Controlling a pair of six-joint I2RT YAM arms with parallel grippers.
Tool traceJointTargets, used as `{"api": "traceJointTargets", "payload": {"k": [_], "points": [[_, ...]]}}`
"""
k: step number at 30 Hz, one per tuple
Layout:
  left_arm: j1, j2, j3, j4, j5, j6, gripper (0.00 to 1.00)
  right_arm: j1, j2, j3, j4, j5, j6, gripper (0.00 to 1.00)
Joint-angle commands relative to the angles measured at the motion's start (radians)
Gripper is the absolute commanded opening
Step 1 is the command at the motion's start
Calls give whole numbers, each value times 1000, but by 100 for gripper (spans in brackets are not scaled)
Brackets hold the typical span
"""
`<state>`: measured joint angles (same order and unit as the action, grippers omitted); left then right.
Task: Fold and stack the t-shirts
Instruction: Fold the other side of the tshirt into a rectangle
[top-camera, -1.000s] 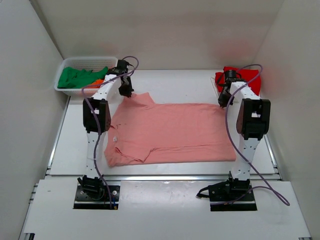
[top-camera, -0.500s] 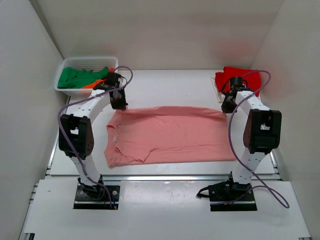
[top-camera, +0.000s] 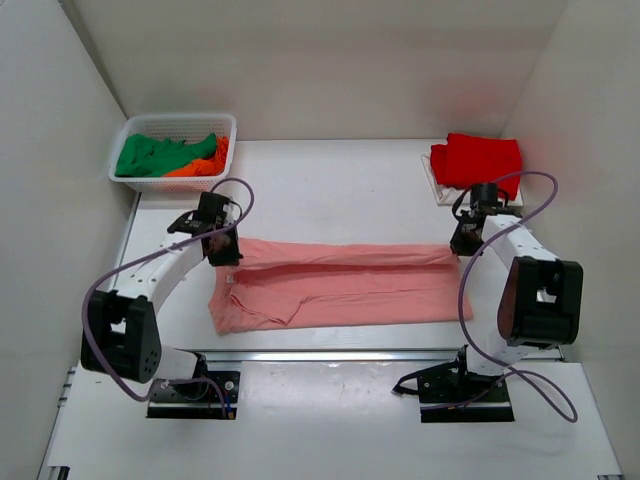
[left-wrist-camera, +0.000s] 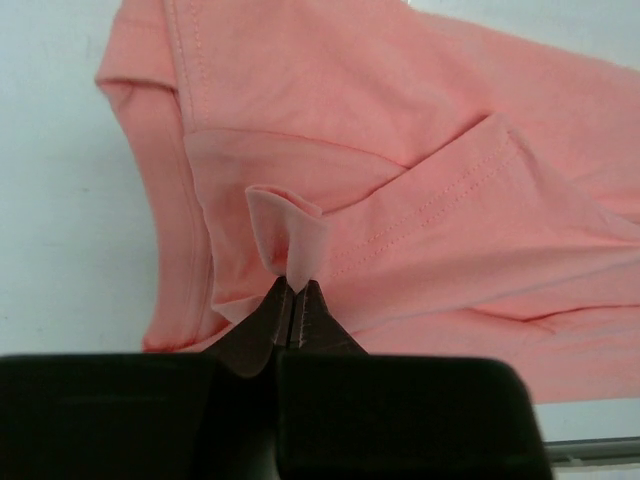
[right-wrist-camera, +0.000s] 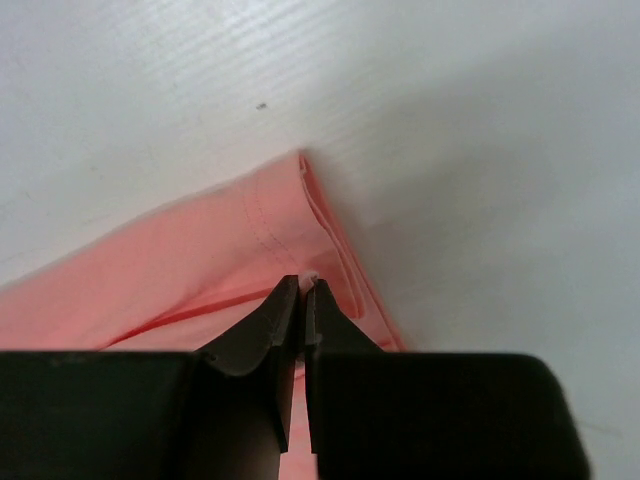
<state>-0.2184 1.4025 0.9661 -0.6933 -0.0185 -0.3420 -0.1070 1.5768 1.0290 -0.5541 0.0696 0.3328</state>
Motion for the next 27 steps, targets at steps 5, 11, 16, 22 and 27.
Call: {"api": "traceJointTargets", "payload": {"k": [5,11,16,22,27], "points": [[-19,-108,-122,8,-20,-11,0,-20,-77,-87,28,27,-2,0],[-9,-155,-142,-14,-24,-15,5,-16,-46,-52,-110,119,44,9],[42,-247,-101,-9,-44,-45,31,30,-154,-49,-168,154,98,44],[-10,-238,-24,-37,-24,-78,37,24,-247,-50,-109,70,80,46],[-30,-247,-92,-6,46,-110,38,36,-190,-30,-50,15,42,46]]}}
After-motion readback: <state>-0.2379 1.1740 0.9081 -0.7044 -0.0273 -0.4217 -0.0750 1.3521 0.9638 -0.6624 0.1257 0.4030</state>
